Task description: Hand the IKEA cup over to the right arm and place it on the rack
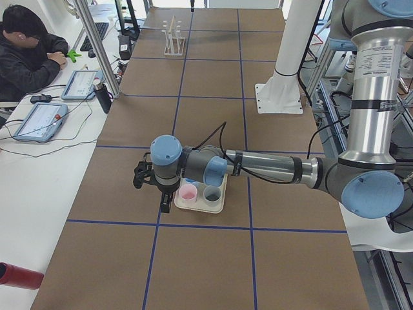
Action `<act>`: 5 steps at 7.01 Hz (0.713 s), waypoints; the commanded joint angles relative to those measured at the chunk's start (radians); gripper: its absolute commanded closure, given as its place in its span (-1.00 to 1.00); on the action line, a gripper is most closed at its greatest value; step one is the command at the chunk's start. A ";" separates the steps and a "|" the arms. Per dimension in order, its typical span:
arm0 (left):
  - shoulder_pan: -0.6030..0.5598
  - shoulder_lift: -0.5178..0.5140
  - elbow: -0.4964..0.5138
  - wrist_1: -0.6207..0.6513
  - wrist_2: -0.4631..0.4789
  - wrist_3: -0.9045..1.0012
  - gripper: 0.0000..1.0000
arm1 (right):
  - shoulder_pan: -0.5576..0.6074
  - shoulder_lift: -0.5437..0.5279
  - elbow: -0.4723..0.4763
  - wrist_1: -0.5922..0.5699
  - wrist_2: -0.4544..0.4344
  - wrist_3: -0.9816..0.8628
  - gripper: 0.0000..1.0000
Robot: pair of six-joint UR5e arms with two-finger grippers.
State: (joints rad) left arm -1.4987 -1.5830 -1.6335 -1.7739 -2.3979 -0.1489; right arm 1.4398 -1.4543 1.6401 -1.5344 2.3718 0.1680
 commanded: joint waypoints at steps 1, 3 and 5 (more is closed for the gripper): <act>0.051 -0.015 0.059 -0.126 -0.001 0.003 -0.99 | -0.033 0.040 0.047 -0.006 -0.011 0.025 -1.00; 0.052 -0.029 0.098 -0.302 -0.007 0.008 -0.99 | -0.044 0.068 0.061 -0.001 0.001 0.028 -1.00; 0.087 -0.026 0.170 -0.335 -0.003 0.006 -0.99 | -0.097 0.078 0.079 0.000 -0.003 0.031 -1.00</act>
State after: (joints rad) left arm -1.4346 -1.6107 -1.5055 -2.0853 -2.4035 -0.1416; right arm 1.3708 -1.3814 1.7105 -1.5356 2.3708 0.1959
